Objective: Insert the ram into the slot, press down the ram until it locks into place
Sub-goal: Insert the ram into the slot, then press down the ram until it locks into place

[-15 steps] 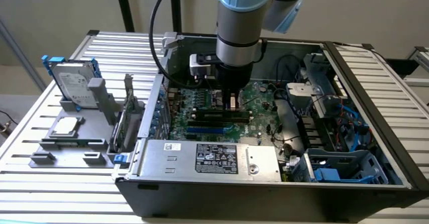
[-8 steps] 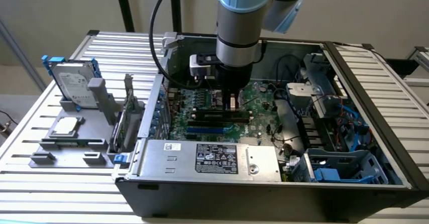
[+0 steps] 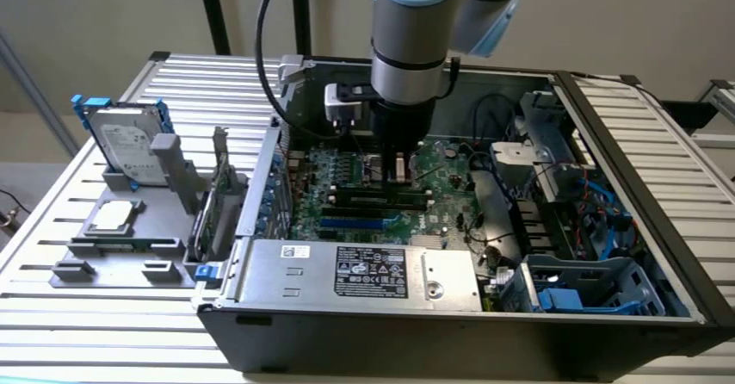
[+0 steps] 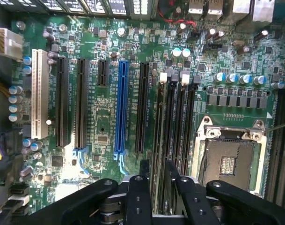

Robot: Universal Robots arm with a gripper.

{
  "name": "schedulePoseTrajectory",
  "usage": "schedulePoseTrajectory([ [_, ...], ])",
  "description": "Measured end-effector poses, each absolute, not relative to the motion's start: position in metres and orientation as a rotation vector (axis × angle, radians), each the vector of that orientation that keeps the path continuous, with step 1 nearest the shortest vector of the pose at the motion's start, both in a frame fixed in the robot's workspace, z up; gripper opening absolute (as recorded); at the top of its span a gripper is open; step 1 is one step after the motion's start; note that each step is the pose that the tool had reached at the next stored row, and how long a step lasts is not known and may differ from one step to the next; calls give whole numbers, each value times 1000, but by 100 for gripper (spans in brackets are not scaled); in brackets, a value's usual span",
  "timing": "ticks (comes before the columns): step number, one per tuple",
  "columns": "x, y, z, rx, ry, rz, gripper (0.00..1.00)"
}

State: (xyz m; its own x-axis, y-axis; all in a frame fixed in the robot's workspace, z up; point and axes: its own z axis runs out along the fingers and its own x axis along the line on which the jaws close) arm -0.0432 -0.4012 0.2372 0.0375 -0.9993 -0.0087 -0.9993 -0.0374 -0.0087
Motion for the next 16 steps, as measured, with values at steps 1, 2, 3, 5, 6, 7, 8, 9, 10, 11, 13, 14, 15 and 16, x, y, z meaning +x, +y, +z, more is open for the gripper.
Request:
schedulePoseTrajectory([
  [1,-43,-401,241,-2254,2171,2,28],
  [2,-43,-401,244,-2255,2172,3,28],
  [3,-43,-401,247,-2255,2172,4,28],
  [5,-43,-401,253,-2256,2173,6,28],
  [6,-44,-401,256,-2257,2174,8,26],
  [7,-44,-401,259,-2257,2174,9,26],
  [8,-45,-401,262,-2258,2175,10,19],
  [9,-45,-401,264,-2258,2175,10,13],
  [10,-45,-401,264,-2258,2175,11,11],
  [11,-45,-401,264,-2258,2175,11,11],
  [13,-45,-401,264,-2258,2175,11,11],
  [14,-45,-401,264,-2258,2175,11,11],
  [15,-45,-401,264,-2258,2175,11,11],
  [16,-45,-401,264,-2258,2175,11,11],
])
